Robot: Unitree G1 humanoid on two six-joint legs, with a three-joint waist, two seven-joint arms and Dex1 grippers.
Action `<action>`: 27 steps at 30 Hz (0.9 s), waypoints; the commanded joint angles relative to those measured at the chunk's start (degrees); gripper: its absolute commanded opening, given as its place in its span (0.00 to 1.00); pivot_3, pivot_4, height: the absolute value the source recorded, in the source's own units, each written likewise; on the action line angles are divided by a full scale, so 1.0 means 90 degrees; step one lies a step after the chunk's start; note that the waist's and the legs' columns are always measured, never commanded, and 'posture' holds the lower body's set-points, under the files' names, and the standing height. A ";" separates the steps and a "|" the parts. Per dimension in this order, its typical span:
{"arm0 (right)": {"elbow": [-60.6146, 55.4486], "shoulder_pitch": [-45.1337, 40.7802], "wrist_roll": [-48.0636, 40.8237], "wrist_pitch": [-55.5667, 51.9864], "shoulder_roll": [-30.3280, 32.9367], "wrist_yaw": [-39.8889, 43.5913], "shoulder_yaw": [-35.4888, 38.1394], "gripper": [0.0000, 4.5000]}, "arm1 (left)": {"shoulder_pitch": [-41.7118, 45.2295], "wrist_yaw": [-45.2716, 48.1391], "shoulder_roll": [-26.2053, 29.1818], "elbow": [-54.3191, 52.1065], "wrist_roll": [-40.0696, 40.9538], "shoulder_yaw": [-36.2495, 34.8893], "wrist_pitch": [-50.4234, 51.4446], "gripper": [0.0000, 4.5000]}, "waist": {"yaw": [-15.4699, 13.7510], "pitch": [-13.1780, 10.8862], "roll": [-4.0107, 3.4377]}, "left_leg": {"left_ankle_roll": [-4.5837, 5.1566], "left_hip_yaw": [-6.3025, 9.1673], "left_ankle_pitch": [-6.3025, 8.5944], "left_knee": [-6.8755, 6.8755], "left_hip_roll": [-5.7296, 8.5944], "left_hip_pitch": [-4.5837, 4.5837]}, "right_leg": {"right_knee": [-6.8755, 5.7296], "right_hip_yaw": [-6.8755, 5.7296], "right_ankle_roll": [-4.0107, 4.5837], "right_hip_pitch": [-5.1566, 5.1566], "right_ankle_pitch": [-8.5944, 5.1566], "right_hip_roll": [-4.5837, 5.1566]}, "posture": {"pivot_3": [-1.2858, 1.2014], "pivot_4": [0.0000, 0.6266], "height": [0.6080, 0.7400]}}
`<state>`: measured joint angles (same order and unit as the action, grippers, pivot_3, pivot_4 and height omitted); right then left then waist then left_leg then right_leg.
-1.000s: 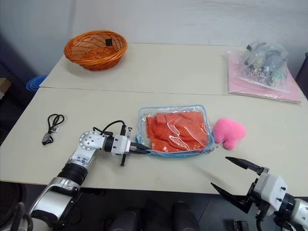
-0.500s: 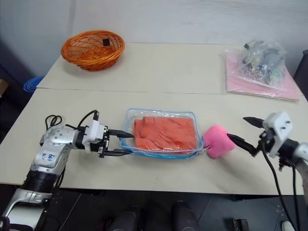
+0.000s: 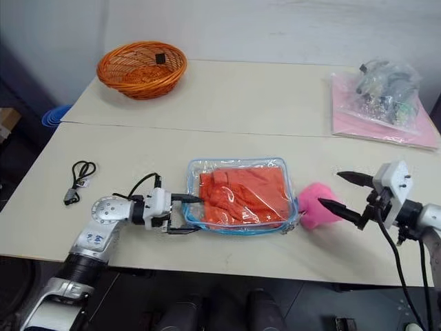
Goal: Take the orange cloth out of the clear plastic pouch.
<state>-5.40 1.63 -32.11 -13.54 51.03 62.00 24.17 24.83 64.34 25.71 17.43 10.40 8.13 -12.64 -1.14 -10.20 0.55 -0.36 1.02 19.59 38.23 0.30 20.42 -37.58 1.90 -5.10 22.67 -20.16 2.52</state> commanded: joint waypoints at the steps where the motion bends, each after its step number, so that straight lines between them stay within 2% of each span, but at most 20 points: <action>1: -0.0625 0.0393 -0.0229 -0.0017 -0.0095 -0.0080 0.0592 1.00 | 0.0588 -0.0476 -0.0397 0.0791 -0.0317 0.0046 -0.0506 0.99 | -0.0030 -0.0001 0.0003 | 0.0001 -0.0001 0.0000 0.0003 0.0003 0.0000 | -0.0002 0.0000 -0.0001 -0.0001 0.0000 0.0000 | 0.52 0.24 1.00; 5: -0.0915 0.0748 -0.0283 -0.0085 -0.0142 -0.0108 0.0799 1.00 | 0.0974 -0.0418 -0.0604 0.1337 -0.0436 0.0130 -0.0823 0.99 | -0.0010 -0.0001 0.0003 | 0.0000 -0.0007 -0.0001 0.0003 0.0003 -0.0002 | -0.0003 0.0005 -0.0003 -0.0001 0.0001 -0.0004 | 0.52 0.24 1.00; 9: -0.1178 0.1066 -0.0402 -0.0189 -0.0195 -0.0129 0.1052 1.00 | 0.0918 0.0018 -0.0337 0.1196 -0.0267 0.0102 -0.0809 0.99 | 0.0012 -0.0001 0.0003 | -0.0003 -0.0007 -0.0002 -0.0006 0.0001 -0.0006 | -0.0004 0.0006 -0.0003 0.0002 0.0001 -0.0008 | 0.52 0.24 1.00; 16: -0.1660 0.1616 -0.0828 -0.0489 -0.0472 -0.0266 0.1559 1.00 | 0.0220 0.1203 0.0671 0.0123 0.0541 -0.0132 -0.0394 0.99 | 0.0037 0.0000 0.0001 | -0.0004 -0.0002 -0.0002 -0.0009 -0.0003 -0.0009 | -0.0005 0.0007 -0.0003 -0.0001 0.0001 -0.0005 | 0.52 0.24 1.00; 20: -0.1797 0.1802 -0.0833 -0.0538 -0.0596 -0.0314 0.1589 1.00 | 0.0058 0.1318 0.0901 -0.0213 0.0846 -0.0335 -0.0077 0.99 | 0.0005 0.0000 0.0001 | 0.0015 0.0001 0.0008 -0.0008 -0.0002 -0.0013 | 0.0004 0.0005 -0.0002 -0.0011 0.0001 0.0002 | 0.52 0.24 1.00; 23: -0.1935 0.1930 -0.0751 -0.0672 -0.0576 -0.0416 0.1504 1.00 | -0.0121 0.1235 0.1102 -0.0987 0.1351 -0.0584 0.0729 0.99 | 0.0001 0.0000 0.0001 | 0.0024 0.0003 0.0013 -0.0011 -0.0002 -0.0011 | 0.0006 0.0004 -0.0002 -0.0010 0.0001 0.0002 | 0.52 0.24 1.00; 27: -0.1569 0.1614 -0.0192 -0.0812 -0.0346 -0.0757 0.0972 1.00 | -0.0305 0.0918 0.1173 -0.1733 0.1650 -0.0844 0.1324 0.99 | 0.0038 0.0000 0.0001 | 0.0026 0.0004 0.0015 -0.0013 -0.0002 -0.0011 | 0.0009 0.0005 -0.0002 -0.0011 0.0001 0.0003 | 0.52 0.24 1.00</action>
<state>-20.52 17.29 -35.72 -20.46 46.80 56.47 34.08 22.68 73.53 36.09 4.89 23.49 1.82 -2.25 -0.80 -10.20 0.56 -0.13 1.05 19.73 38.12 0.28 20.30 -37.50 1.95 -5.13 22.56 -20.15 2.54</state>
